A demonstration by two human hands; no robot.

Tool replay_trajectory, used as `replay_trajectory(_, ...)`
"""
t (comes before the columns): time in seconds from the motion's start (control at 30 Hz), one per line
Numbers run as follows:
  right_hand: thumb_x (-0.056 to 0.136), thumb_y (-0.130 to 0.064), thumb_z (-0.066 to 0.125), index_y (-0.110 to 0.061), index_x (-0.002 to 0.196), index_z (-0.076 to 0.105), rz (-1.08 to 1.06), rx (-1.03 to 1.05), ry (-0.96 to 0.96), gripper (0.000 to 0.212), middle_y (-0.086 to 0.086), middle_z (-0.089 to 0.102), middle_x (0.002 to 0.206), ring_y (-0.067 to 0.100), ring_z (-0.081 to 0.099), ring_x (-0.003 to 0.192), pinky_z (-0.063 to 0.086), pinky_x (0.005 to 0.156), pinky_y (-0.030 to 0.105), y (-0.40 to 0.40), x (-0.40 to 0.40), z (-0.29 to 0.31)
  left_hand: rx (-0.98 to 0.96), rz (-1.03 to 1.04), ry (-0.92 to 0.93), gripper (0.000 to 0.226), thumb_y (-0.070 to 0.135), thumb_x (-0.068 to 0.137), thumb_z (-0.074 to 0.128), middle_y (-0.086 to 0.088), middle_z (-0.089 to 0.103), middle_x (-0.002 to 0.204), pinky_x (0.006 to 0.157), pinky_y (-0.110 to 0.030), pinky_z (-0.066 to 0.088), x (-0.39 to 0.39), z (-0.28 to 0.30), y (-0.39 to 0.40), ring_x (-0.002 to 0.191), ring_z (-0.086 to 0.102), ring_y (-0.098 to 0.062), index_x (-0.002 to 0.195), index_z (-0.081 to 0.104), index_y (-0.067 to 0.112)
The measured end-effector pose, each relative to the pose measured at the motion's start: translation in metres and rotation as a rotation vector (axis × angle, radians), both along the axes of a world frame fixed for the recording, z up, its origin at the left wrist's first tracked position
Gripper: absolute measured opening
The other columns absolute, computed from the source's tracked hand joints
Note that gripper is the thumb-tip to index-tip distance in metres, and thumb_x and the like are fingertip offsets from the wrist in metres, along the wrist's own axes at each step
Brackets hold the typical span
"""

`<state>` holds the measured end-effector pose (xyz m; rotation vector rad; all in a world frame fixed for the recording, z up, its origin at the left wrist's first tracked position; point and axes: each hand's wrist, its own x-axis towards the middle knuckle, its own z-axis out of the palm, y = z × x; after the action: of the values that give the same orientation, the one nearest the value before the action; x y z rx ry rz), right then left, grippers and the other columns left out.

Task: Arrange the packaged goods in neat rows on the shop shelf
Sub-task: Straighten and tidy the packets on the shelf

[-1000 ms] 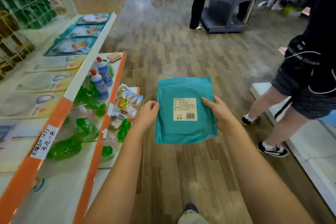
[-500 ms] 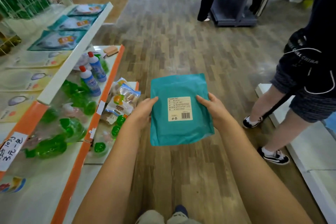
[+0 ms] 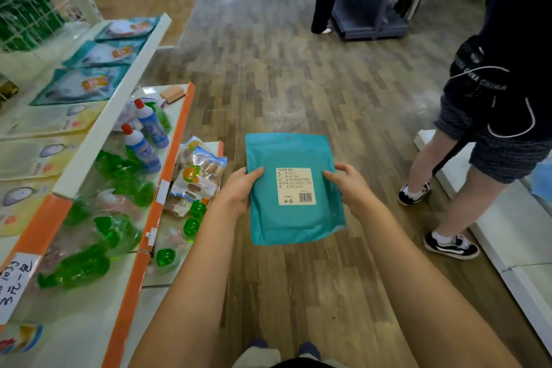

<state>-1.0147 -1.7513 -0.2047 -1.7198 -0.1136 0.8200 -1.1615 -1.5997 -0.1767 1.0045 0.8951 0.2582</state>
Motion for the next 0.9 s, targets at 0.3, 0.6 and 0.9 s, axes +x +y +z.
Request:
replay_trajectory(0.3,0.09,-0.04,0.059,-0.013,0.146,0.03,0.491,-0.267,-0.449,0.068,0.008,0.037,0.147,0.022,0.039,0.132,0.033,0.107,0.033,0.041,-0.057,0.025,0.077,0.096,0.026,0.036,0.002,0.094,0.047,-0.014,0.06,0.111,0.058,-0.032,0.051,0.006,0.002,0.011,0.077,0.062,-0.018,0.129,0.041,-0.001)
replay_trajectory(0.6,0.092,-0.026,0.053,-0.015,0.141,0.034,0.603,-0.573,-0.821,0.054,0.007,0.048,0.136,0.024,0.052,0.117,0.044,0.088,0.033,0.052,-0.102,0.019,0.024,0.107,0.019,0.031,0.0,0.093,0.046,-0.018,0.058,0.109,0.065,-0.036,0.053,0.009,-0.005,0.012,0.083,0.062,-0.022,0.124,0.04,-0.002)
replay_trajectory(0.9,0.096,-0.009,0.038,-0.009,0.116,0.049,0.535,-0.721,-0.963,0.023,0.011,0.064,0.107,0.033,0.061,0.097,0.036,0.067,0.031,0.048,-0.099,0.016,0.048,0.048,0.078,0.039,0.021,0.093,0.059,-0.011,0.055,0.11,0.074,-0.037,0.055,0.008,-0.017,0.008,0.094,0.059,-0.024,0.124,0.043,0.004)
